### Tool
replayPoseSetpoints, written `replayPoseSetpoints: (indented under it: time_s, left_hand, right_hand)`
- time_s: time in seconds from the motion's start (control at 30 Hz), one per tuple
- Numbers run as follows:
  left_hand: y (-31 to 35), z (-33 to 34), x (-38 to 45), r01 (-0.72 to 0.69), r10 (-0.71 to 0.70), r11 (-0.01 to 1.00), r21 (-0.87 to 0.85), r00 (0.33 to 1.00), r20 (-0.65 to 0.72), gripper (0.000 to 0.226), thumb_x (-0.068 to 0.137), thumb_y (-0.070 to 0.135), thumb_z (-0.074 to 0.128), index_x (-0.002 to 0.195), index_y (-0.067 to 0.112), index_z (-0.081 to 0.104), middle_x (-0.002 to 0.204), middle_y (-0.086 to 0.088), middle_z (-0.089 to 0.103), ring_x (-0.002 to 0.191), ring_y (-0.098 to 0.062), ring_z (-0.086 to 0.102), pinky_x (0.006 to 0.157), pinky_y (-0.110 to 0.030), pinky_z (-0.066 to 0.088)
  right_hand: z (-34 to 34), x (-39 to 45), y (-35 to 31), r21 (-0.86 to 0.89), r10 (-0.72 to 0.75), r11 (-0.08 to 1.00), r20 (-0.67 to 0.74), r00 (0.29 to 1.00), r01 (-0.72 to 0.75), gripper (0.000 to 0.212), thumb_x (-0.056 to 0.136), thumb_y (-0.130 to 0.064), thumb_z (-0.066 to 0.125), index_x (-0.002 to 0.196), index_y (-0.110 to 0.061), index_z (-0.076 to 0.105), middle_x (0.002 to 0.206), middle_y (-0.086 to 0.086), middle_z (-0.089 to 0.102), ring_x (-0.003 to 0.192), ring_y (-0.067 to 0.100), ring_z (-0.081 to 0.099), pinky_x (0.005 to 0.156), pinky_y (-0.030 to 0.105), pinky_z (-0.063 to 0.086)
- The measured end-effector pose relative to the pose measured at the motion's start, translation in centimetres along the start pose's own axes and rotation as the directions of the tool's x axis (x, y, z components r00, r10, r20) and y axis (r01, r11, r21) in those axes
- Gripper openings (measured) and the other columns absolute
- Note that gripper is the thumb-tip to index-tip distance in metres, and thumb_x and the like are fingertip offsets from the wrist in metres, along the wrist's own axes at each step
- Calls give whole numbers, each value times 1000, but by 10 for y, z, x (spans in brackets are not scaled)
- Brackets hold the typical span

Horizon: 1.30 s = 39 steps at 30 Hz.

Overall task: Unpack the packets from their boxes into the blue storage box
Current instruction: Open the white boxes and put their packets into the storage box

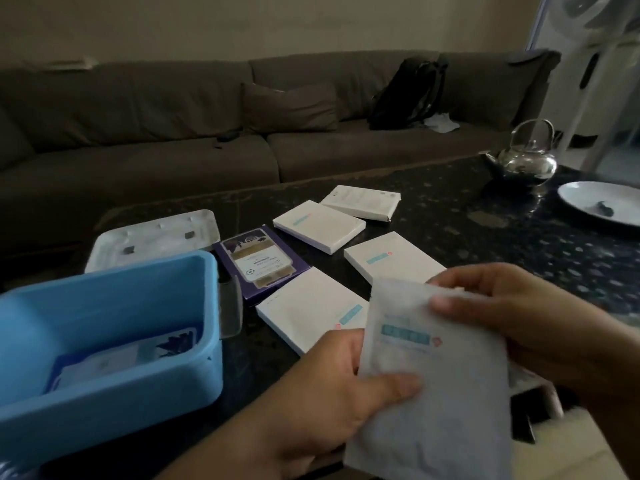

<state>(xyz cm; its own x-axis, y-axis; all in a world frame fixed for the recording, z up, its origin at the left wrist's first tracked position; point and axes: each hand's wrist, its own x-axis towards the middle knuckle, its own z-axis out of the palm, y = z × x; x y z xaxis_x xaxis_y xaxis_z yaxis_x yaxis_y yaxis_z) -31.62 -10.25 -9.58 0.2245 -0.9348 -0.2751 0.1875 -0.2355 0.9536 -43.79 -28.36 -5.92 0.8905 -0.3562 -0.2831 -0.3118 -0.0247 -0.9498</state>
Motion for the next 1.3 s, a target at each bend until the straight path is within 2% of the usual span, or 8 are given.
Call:
replayPoseSetpoints:
  time_s: [0.13,0.2,0.27,0.43,0.63,0.97,1.13,1.3]
  left_hand:
    - [25,-21,-8,-226,147,962,-153,901,-407,23,86,18,73,107,28,70,104,6,76,101,-16,72,93,-43,56]
    - [33,-33,-12,-328,205,934,-140,817,-539,31,82,26,78,110,32,67,105,11,75,101,-13,71,90,-39,58]
    - [40,-43,-18,-401,280,912,-80,755,-594,30,82,29,79,109,33,68,105,14,75,100,-12,71,88,-38,59]
    - [75,-95,-72,-441,501,864,242,703,-505,20,87,34,71,103,22,72,100,2,77,94,-16,74,84,-44,61]
    - [88,-177,-145,-476,613,788,391,545,-572,35,76,28,69,111,24,66,85,0,77,80,-12,74,61,-24,55]
    - [52,-257,-178,-27,364,927,374,306,-880,29,96,32,61,126,33,59,88,10,76,73,-7,73,71,-30,57]
    - [39,-272,-170,216,321,879,425,391,-863,43,94,40,62,135,35,52,107,7,70,91,-9,69,90,-37,54]
    - [32,-279,-169,345,253,800,490,548,-798,53,94,43,61,142,35,42,112,13,68,93,-2,63,73,-23,48]
  right_hand:
    - [27,21,-18,187,-133,970,-116,984,154,40,66,-45,70,100,-26,75,94,9,76,79,31,75,58,46,61]
    - [48,28,-29,168,-171,969,-84,982,183,66,33,-53,93,91,-27,78,86,10,76,70,32,74,50,38,58]
    - [64,39,-38,128,-196,970,-103,975,208,87,7,-55,95,88,-28,79,88,12,76,69,32,74,52,35,58]
    - [91,65,-75,-4,-298,954,-55,953,299,88,8,-57,94,87,-23,78,89,14,75,68,32,73,49,31,57]
    - [147,93,-129,-307,-317,880,190,929,363,51,45,-50,91,85,-22,77,86,7,76,73,25,75,60,34,60]
    - [232,156,-128,-662,-91,678,356,930,319,16,87,-18,67,98,-29,66,79,-5,74,70,14,74,61,28,60]
    - [265,181,-105,-767,73,558,427,901,318,16,91,-20,65,95,-35,60,88,-9,68,64,3,70,56,21,57]
    - [281,202,-87,-789,210,541,463,861,293,16,92,-15,65,105,-23,63,101,5,69,86,22,71,60,33,62]
